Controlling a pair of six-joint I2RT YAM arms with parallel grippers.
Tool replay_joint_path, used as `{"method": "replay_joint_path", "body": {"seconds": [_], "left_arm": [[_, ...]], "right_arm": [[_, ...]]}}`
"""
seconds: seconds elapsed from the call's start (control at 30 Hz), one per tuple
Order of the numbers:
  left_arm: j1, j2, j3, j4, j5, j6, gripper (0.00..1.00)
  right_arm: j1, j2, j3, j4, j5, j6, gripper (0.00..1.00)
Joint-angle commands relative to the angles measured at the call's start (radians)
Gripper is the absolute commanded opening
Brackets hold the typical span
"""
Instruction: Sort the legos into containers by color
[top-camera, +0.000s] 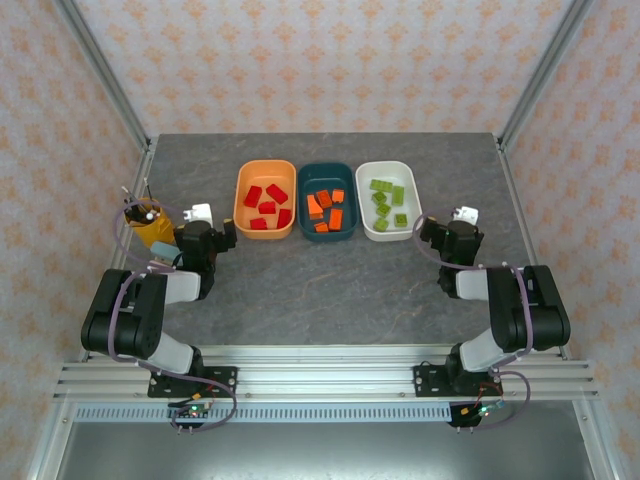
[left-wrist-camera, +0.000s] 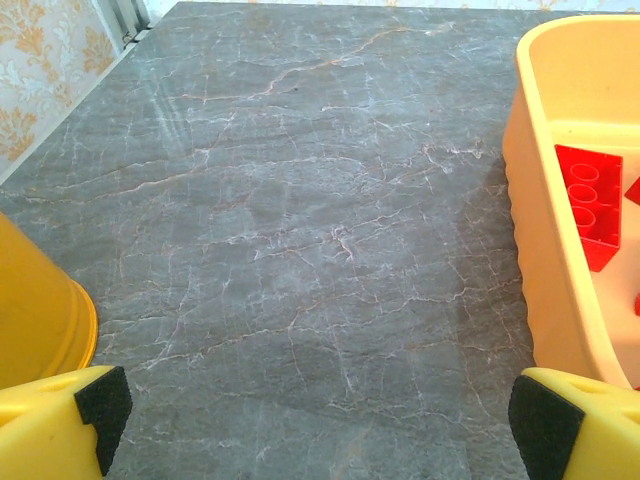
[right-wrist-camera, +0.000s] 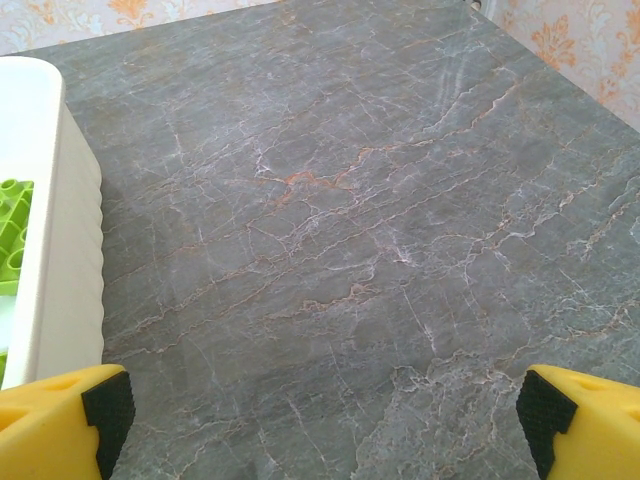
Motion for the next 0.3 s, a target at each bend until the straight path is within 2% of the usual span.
{"method": "replay_joint_path", "body": {"seconds": [0.0, 0.27], "left_arm": [[-0.012, 0.003, 0.01, 0.042, -0.024, 0.017, 1.0], [-0.011, 0.004, 0.011, 0.042, -0.024, 0.017, 1.0]], "right_arm": [[0.0, 0.001, 0.015, 0.027, 0.018, -0.013, 0.99], [-0.001, 0.003, 0.015, 0.028, 0.014, -0.015, 0.99]]}}
